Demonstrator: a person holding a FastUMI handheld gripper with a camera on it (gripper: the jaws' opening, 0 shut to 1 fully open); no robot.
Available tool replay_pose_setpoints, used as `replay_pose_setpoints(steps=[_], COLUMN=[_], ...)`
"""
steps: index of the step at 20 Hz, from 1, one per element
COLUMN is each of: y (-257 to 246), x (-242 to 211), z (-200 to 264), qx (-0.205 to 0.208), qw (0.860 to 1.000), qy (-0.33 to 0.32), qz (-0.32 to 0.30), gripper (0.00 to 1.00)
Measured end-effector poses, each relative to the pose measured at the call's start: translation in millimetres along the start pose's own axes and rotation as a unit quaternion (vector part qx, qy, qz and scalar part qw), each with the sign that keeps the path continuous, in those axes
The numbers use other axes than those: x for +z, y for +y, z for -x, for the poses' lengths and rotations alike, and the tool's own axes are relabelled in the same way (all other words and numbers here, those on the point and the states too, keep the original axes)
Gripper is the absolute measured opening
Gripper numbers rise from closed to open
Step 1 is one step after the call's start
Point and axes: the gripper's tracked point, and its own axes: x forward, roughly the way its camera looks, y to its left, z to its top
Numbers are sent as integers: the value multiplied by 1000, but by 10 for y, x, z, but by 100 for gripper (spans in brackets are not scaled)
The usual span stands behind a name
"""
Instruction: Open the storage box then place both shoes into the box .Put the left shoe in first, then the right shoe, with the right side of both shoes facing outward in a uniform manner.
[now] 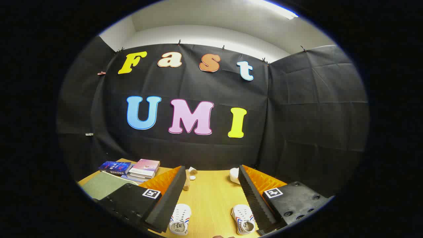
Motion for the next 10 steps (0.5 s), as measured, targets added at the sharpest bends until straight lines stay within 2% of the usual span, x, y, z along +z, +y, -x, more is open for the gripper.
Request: replay_pose_setpoints(steps=[10], y=[100], x=[-40], z=[49], qx=[1], qw=[1000], qy=[1], qz=[-2], gripper=[97])
